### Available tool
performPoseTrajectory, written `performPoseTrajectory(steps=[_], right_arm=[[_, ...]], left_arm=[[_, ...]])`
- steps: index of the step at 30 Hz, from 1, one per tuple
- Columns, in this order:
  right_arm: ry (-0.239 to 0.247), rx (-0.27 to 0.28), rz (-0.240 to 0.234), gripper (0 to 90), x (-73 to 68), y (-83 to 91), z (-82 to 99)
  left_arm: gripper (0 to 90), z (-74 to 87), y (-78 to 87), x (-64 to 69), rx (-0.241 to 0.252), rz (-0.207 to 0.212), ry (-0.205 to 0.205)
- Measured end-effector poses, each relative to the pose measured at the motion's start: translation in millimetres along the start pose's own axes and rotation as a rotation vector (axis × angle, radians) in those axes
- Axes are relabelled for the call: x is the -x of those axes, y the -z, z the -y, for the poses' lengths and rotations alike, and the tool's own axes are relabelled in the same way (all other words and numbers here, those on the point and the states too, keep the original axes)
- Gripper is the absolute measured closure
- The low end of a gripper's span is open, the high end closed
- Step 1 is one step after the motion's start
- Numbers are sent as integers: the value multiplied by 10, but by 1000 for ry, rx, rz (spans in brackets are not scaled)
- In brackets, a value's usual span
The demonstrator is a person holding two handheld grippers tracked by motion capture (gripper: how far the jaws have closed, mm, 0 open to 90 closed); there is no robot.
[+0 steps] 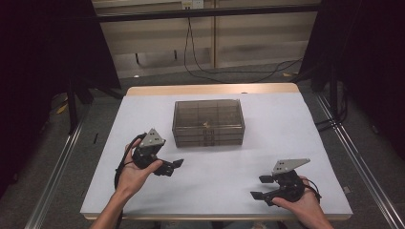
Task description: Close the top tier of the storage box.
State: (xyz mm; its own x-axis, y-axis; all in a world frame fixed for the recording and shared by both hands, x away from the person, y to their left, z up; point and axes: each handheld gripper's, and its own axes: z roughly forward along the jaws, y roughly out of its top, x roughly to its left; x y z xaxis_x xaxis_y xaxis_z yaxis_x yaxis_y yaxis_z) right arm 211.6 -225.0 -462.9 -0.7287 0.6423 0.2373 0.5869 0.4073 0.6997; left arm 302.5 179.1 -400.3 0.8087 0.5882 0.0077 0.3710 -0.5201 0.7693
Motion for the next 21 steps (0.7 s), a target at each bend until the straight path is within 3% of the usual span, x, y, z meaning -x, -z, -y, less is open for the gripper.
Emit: performPoseTrajectory(steps=[5,11,21], right_arm=[[-2,3,6,305,5,15,9],[-8,6,12,307,7,27,19],[-10,8,20,294,15,33,22]], left_arm=[[64,67,108,13,2,-11,-4],[79,183,250,41,27,-24,39],[77,442,410,114,31,-44,65]])
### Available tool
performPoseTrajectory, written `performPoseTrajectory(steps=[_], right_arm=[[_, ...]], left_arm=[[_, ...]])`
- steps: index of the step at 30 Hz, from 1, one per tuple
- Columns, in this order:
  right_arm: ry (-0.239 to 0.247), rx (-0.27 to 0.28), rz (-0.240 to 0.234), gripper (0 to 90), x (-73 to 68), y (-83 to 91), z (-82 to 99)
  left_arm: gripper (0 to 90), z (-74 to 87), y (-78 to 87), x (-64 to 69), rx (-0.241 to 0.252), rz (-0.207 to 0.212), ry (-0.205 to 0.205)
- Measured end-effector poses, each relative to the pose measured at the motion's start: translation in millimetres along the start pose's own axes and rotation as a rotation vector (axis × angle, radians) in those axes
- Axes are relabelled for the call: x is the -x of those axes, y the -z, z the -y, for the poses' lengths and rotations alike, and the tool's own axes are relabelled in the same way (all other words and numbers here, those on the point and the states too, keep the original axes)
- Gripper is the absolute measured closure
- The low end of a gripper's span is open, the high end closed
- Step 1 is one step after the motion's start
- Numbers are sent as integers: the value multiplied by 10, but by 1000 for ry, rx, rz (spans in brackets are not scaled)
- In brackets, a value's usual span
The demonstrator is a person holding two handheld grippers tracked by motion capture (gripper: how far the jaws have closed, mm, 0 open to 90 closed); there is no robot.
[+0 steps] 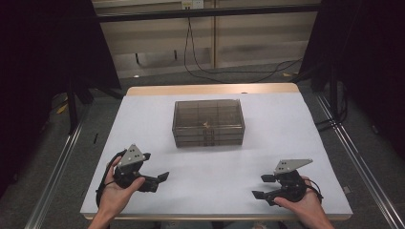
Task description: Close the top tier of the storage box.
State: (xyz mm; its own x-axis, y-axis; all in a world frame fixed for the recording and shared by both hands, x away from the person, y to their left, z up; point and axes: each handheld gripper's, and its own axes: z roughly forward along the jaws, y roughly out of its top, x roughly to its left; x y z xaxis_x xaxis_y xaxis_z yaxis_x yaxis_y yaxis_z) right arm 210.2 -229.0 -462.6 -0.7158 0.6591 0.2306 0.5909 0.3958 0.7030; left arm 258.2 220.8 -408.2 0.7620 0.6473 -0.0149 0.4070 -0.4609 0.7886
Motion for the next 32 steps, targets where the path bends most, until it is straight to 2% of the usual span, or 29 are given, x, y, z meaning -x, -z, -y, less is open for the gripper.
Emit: performPoseTrajectory(steps=[1,3,6,7,10,12,14,15,16,21,24,29,32], right_arm=[[-1,1,-2,293,2,2,3],[-2,-1,2,292,2,6,6],[1,-3,0,290,2,2,9],[-2,-4,4,289,-1,1,9],[-2,-7,3,288,-7,5,14],[-3,-5,5,287,-5,10,21],[-6,-4,5,286,0,18,28],[-5,-2,5,286,2,20,30],[-6,-1,8,286,3,24,33],[-7,-2,16,284,-15,38,42],[-14,1,22,281,-15,46,50],[-14,6,29,280,-8,41,43],[-14,11,32,280,-3,40,42]], left_arm=[[75,34,16,13,-3,-2,10],[71,80,28,30,-1,-9,6],[67,155,43,94,9,-36,12],[67,174,49,114,11,-45,-2],[64,250,65,146,16,-30,26],[62,299,72,176,7,-58,8],[59,348,78,178,-1,-61,4],[59,378,71,183,-9,-88,0],[59,402,67,186,-16,-95,-6],[60,517,51,171,-3,-71,-12],[60,527,51,162,8,-56,-2],[59,534,68,156,13,-63,2],[58,532,80,141,23,-61,20]])
